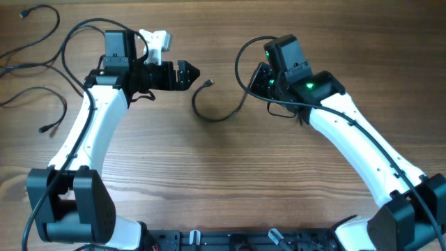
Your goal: Untangle cables
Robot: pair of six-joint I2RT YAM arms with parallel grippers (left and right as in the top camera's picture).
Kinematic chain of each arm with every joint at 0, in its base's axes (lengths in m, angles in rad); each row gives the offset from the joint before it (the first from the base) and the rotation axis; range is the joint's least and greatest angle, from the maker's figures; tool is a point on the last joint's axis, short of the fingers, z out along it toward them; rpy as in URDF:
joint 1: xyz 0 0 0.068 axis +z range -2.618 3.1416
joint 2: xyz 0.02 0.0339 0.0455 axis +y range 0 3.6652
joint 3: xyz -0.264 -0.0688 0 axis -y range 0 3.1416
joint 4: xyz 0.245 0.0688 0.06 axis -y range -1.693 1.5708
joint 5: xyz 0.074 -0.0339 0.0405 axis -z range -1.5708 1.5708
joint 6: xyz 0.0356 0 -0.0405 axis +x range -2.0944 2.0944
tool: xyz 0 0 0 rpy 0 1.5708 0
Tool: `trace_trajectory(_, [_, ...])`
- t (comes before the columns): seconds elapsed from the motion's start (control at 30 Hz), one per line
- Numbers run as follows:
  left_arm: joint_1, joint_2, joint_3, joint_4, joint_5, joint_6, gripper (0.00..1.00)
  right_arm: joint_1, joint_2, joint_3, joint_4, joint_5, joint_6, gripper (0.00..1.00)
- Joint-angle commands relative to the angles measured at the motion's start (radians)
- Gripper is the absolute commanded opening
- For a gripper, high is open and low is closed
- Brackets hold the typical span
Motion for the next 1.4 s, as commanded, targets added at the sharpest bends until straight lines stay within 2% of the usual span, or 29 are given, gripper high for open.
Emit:
trace_trajectory(0.0, [-0.006,0.008,-0.005,-0.008,-0.044,-0.018,1.00,0.001,-0.012,0.012,0.014,0.011,0.008,0.16])
trace_trajectory(0.13, [-0.017,0.008,-0.005,-0.004,-0.045,-0.018,1.00,0.000,-0.013,0.012,0.014,0.023,0.006,0.49])
trace_trajectory(0.2, [-0.031,0.008,-0.005,-0.002,-0.045,-0.018,1.00,-0.010,-0.013,0.012,0.014,0.022,0.006,0.61])
trace_trajectory(0.47, [-0.109,0.008,-0.005,0.010,-0.071,-0.018,1.00,-0.097,-0.013,0.012,-0.036,0.022,0.004,0.88])
trace_trajectory(0.6, [-0.169,0.023,-0.005,0.068,-0.118,-0.027,1.00,-0.135,-0.013,0.012,-0.067,0.021,0.005,0.91])
trace_trajectory(0.7, [-0.239,0.067,-0.005,0.129,-0.236,-0.093,1.00,-0.149,-0.013,0.012,-0.089,0.021,0.005,0.93])
trace_trajectory(0.9, [-0.380,0.187,-0.005,0.241,-0.251,-0.084,0.96,-0.182,-0.013,0.012,-0.117,0.021,-0.050,1.00])
trace_trajectory(1.2, [-0.502,0.283,-0.005,0.308,-0.332,-0.085,0.98,-0.307,-0.031,0.012,-0.196,-0.023,-0.048,1.00])
trace_trajectory(1.37, [-0.530,0.346,-0.005,0.344,-0.408,-0.085,0.94,-0.328,-0.031,0.012,-0.199,-0.075,-0.069,1.00])
